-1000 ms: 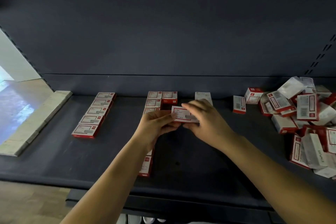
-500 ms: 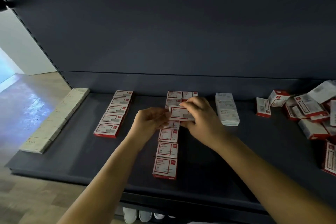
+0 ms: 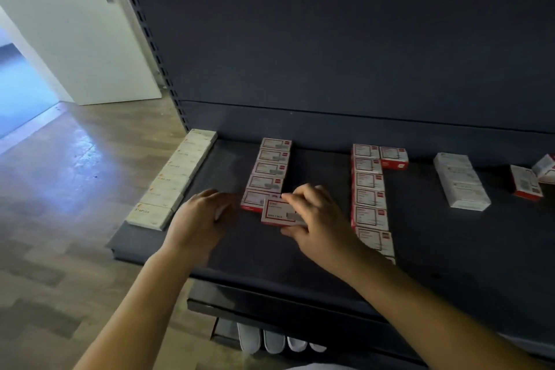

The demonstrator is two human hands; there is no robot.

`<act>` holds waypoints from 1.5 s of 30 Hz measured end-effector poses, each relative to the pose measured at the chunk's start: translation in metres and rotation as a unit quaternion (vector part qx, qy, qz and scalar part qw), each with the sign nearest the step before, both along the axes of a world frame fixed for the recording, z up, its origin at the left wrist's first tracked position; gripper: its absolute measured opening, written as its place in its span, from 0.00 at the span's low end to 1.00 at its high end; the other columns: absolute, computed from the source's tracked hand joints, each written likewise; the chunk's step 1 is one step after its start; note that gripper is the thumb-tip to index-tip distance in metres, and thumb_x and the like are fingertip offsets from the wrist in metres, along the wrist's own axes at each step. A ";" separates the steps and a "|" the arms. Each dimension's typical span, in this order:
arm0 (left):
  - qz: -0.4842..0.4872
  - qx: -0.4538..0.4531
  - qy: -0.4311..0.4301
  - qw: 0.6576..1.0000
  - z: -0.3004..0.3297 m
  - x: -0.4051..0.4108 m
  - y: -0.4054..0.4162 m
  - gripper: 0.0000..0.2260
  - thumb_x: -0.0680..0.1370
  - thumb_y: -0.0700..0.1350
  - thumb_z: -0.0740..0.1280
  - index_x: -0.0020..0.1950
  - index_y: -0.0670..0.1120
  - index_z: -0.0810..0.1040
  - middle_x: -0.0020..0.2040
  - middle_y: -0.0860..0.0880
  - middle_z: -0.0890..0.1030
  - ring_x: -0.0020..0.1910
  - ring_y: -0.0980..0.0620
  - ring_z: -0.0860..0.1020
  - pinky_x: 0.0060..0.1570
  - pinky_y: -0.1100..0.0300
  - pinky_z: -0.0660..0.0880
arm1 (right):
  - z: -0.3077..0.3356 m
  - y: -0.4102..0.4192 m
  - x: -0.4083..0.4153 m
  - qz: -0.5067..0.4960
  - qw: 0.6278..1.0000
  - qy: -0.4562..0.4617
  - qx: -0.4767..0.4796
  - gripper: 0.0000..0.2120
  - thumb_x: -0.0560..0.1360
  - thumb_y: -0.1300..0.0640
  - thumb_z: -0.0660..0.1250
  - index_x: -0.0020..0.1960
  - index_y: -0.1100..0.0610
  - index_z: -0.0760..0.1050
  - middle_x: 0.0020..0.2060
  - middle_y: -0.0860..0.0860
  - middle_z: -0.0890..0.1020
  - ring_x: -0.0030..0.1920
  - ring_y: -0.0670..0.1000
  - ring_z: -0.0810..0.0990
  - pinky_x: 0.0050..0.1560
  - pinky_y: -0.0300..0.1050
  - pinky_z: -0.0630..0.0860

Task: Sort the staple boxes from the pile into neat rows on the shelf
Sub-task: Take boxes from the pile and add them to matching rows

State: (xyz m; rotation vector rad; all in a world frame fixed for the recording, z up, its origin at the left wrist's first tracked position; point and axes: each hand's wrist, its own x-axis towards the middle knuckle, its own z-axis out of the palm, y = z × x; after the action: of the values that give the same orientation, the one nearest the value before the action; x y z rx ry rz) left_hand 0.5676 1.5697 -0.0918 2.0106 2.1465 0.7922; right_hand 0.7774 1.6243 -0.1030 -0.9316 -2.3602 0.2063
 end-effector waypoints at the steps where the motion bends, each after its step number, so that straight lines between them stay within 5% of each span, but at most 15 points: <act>1: -0.006 0.001 0.013 1.000 -0.003 -0.009 -0.002 0.19 0.70 0.55 0.56 0.46 0.47 0.82 0.41 0.43 0.82 0.37 0.42 0.81 0.35 0.51 0.78 | -0.005 -0.003 -0.010 -0.005 1.000 0.000 0.004 0.27 0.60 0.57 0.78 0.57 0.65 0.77 0.46 0.54 0.78 0.48 0.56 0.76 0.46 0.50 0.76; 5: -0.037 -0.013 0.031 0.999 -0.014 -0.030 -0.005 0.08 0.70 0.45 0.62 0.43 0.48 0.79 0.40 0.43 0.82 0.37 0.41 0.80 0.32 0.48 0.78 | -0.028 -0.008 -0.043 -0.028 1.000 -0.012 0.005 0.28 0.57 0.57 0.81 0.55 0.64 0.78 0.44 0.53 0.78 0.48 0.53 0.72 0.44 0.51 0.77; 8: -0.076 -0.007 0.024 0.997 -0.021 -0.035 -0.001 0.08 0.67 0.40 0.66 0.42 0.41 0.83 0.39 0.44 0.82 0.38 0.41 0.80 0.37 0.53 0.78 | -0.044 -0.009 -0.055 -0.081 0.996 -0.025 -0.018 0.27 0.56 0.57 0.82 0.53 0.62 0.80 0.45 0.53 0.76 0.50 0.54 0.72 0.45 0.55 0.78; 12: -0.103 -0.018 0.004 0.995 -0.030 -0.039 0.004 0.13 0.69 0.44 0.67 0.49 0.41 0.83 0.45 0.45 0.83 0.46 0.41 0.80 0.47 0.54 0.75 | -0.047 -0.009 -0.061 -0.118 0.993 -0.024 -0.013 0.25 0.57 0.56 0.81 0.53 0.58 0.81 0.51 0.54 0.76 0.55 0.52 0.64 0.47 0.55 0.74; 17: -0.136 -0.014 0.031 0.990 -0.037 -0.036 0.010 0.14 0.69 0.49 0.69 0.48 0.41 0.84 0.42 0.45 0.83 0.43 0.42 0.81 0.42 0.52 0.78 | -0.049 -0.009 -0.067 -0.121 0.992 -0.040 -0.010 0.22 0.57 0.55 0.81 0.50 0.55 0.82 0.53 0.55 0.77 0.56 0.53 0.65 0.46 0.55 0.74; 21: -0.142 -0.041 0.034 0.988 -0.045 -0.032 0.015 0.25 0.71 0.59 0.62 0.54 0.41 0.82 0.48 0.46 0.82 0.50 0.42 0.79 0.48 0.51 0.77 | -0.052 -0.008 -0.064 -0.114 0.992 -0.048 -0.019 0.22 0.59 0.55 0.80 0.53 0.54 0.82 0.55 0.56 0.77 0.56 0.54 0.65 0.46 0.54 0.73; 29: -0.153 -0.040 0.036 0.987 -0.053 -0.030 0.022 0.24 0.72 0.57 0.60 0.55 0.42 0.82 0.52 0.45 0.82 0.54 0.40 0.78 0.52 0.48 0.75 | -0.054 -0.005 -0.061 -0.111 0.992 -0.056 -0.023 0.22 0.60 0.54 0.80 0.53 0.51 0.82 0.58 0.56 0.76 0.58 0.56 0.64 0.48 0.57 0.72; 35: -0.132 -0.031 0.047 0.990 -0.048 -0.026 0.019 0.27 0.72 0.58 0.59 0.61 0.40 0.78 0.57 0.42 0.79 0.59 0.38 0.74 0.57 0.45 0.73 | -0.040 -0.004 -0.056 -0.086 0.990 -0.082 -0.076 0.21 0.69 0.50 0.72 0.61 0.53 0.77 0.68 0.56 0.67 0.67 0.59 0.60 0.64 0.60 0.60; 39: -0.133 0.012 0.050 0.990 -0.023 0.000 0.024 0.27 0.71 0.53 0.64 0.67 0.40 0.72 0.60 0.42 0.77 0.64 0.37 0.71 0.60 0.43 0.69 | -0.021 -0.009 -0.027 -0.075 0.996 -0.034 -0.046 0.20 0.71 0.48 0.64 0.58 0.57 0.78 0.57 0.55 0.75 0.57 0.58 0.73 0.53 0.56 0.72; 45: -0.163 0.035 0.089 0.982 -0.003 0.094 0.047 0.26 0.74 0.54 0.57 0.65 0.39 0.73 0.60 0.41 0.78 0.63 0.37 0.73 0.57 0.42 0.72 | -0.009 0.006 0.055 -0.125 0.991 -0.013 -0.043 0.22 0.72 0.48 0.57 0.58 0.59 0.78 0.50 0.55 0.77 0.50 0.57 0.77 0.47 0.53 0.78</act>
State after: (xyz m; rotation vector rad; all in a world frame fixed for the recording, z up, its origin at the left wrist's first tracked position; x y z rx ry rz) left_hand 0.6612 1.6165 -0.0947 2.4656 1.8150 0.6683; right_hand 0.8328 1.6300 -0.1121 -1.2666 -2.2466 0.1992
